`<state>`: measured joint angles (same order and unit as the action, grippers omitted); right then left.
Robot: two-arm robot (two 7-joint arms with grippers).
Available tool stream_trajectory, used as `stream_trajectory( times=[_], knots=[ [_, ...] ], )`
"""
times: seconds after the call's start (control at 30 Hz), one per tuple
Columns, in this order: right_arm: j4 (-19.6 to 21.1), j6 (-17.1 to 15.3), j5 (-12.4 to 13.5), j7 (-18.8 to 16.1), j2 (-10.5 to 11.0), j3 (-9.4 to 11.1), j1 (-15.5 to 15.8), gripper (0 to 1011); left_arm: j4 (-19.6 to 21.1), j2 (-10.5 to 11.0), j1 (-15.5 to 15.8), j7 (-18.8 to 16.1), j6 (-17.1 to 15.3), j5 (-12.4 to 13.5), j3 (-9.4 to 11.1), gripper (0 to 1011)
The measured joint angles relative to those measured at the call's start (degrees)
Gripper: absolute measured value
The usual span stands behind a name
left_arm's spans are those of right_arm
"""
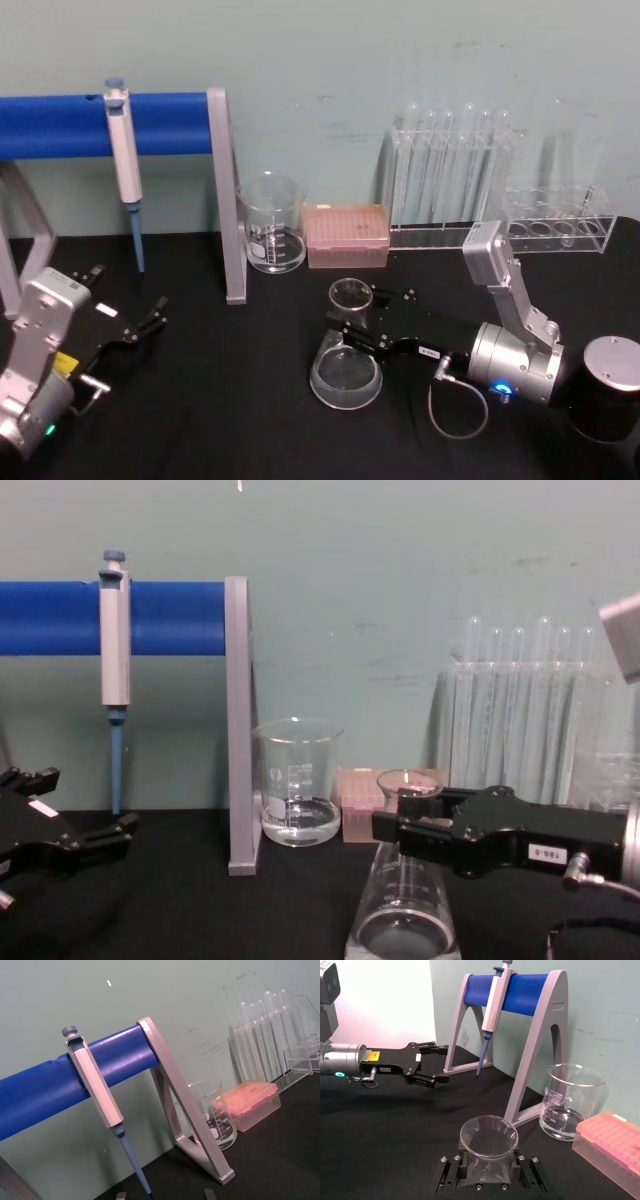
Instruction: Grasp the erlenmeyer flask with one hand, shake it three times, then place it back.
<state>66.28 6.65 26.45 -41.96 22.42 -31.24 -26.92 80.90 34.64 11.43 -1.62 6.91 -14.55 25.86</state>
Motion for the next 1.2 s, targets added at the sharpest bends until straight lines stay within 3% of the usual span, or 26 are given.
stream_trajectory(
  times=[0.13, 0.3, 0.53, 0.87, 1.2],
  knots=[
    [0.4, 0.0, 0.4, 0.5, 0.0, 0.5, 0.3, 457, 0.0, 0.0, 0.0, 0.0, 0.0, 0.0, 0.0, 1001],
    [2.3, -0.1, 1.9, 2.8, 0.2, 2.6, 1.5, 457, 0.0, 0.0, 0.0, 0.0, 0.0, 0.0, 0.0, 1001],
    [7.6, -1.3, 2.7, 8.6, 0.7, 5.8, 4.1, 457, 0.0, 0.0, 0.0, 0.0, 0.0, 0.0, 0.0, 1001],
    [13.0, -3.7, 1.7, 14.3, 1.1, 8.7, 6.5, 457, 0.0, 0.0, 0.0, 0.0, 0.0, 0.0, 0.0, 1001],
    [14.1, -4.8, 0.3, 16.2, 0.6, 9.8, 7.4, 457, 0.0, 0.0, 0.0, 0.0, 0.0, 0.0, 0.0, 1001]
  ],
)
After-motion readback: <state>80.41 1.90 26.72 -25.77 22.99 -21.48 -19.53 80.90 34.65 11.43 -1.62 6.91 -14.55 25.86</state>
